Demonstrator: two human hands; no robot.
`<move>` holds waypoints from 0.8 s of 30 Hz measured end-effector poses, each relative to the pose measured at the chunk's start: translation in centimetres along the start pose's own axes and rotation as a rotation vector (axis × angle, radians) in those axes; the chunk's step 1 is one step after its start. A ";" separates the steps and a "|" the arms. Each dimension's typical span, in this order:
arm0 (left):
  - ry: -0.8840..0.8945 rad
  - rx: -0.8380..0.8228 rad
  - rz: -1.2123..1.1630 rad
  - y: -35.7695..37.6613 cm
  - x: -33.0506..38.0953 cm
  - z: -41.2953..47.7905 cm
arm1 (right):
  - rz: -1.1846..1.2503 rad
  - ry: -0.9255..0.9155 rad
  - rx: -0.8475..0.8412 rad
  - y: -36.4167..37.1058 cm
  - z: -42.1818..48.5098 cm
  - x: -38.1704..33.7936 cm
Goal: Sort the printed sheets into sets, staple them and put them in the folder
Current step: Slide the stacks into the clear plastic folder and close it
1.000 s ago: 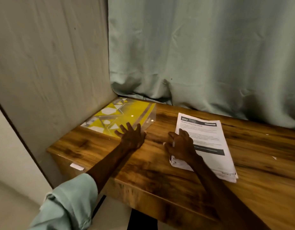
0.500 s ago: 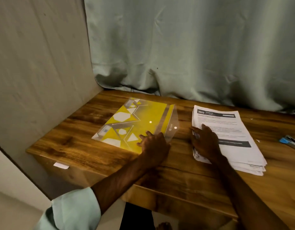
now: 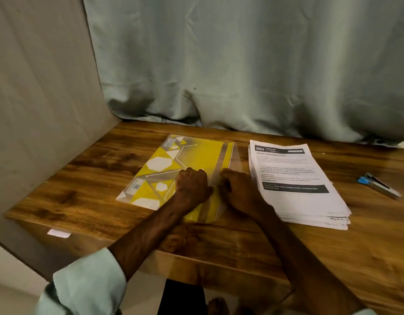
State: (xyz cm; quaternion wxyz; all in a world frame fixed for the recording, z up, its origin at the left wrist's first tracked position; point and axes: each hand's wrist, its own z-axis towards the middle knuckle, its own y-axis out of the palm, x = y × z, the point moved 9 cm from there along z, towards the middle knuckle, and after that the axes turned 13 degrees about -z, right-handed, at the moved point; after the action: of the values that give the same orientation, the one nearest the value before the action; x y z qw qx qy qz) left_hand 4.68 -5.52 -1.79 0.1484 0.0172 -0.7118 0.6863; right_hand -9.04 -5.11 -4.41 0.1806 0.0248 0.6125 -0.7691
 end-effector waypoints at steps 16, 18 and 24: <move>-0.043 0.058 -0.197 1.4 -1.4 3.1 | -0.280 0.128 -0.091 4.1 -1.5 -1.0; -0.059 0.070 -0.143 1.3 -1.1 3.9 | -0.274 0.126 -0.087 4.2 -1.4 -1.1; -0.110 0.083 -0.072 1.2 -0.9 5.5 | -0.278 0.138 -0.090 4.2 -1.5 -0.9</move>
State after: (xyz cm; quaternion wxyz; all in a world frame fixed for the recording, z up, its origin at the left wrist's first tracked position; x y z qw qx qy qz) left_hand 4.22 -11.04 -3.27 0.1327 0.0866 -0.6887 0.7075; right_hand -7.15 -4.22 -8.45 0.0309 -0.0153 0.6548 -0.7550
